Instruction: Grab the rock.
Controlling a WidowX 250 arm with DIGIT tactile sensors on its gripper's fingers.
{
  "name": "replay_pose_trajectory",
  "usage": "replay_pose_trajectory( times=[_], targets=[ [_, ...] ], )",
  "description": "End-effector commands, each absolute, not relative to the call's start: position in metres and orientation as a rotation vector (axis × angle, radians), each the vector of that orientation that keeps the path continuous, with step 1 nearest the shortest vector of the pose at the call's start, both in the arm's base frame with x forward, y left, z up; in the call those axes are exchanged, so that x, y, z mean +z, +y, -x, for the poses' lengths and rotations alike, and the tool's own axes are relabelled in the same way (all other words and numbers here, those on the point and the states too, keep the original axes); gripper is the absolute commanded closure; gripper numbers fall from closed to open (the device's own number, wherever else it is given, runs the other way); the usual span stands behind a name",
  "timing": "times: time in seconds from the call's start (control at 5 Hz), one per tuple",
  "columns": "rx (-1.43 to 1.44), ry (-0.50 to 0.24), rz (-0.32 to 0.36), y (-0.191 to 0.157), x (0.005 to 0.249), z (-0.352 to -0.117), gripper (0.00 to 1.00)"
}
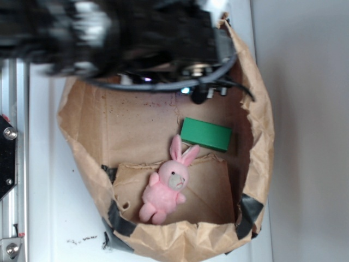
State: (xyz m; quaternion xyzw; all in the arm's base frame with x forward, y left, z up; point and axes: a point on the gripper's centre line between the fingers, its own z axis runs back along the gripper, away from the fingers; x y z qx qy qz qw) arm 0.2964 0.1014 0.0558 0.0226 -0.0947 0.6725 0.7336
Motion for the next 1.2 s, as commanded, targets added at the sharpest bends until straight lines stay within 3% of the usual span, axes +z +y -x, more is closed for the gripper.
replay_pose_trajectory(
  times=[0.0,0.2,1.0],
  targets=[
    [1.523,-0.332,-0.039,0.125,0.043,-0.336,0.0],
    [1.507,-0.37,-0.057,0.129,0.035,-0.344,0.0],
    [1.467,-0.272,-0.01,0.157,0.071,-0.33,0.0]
  ],
)
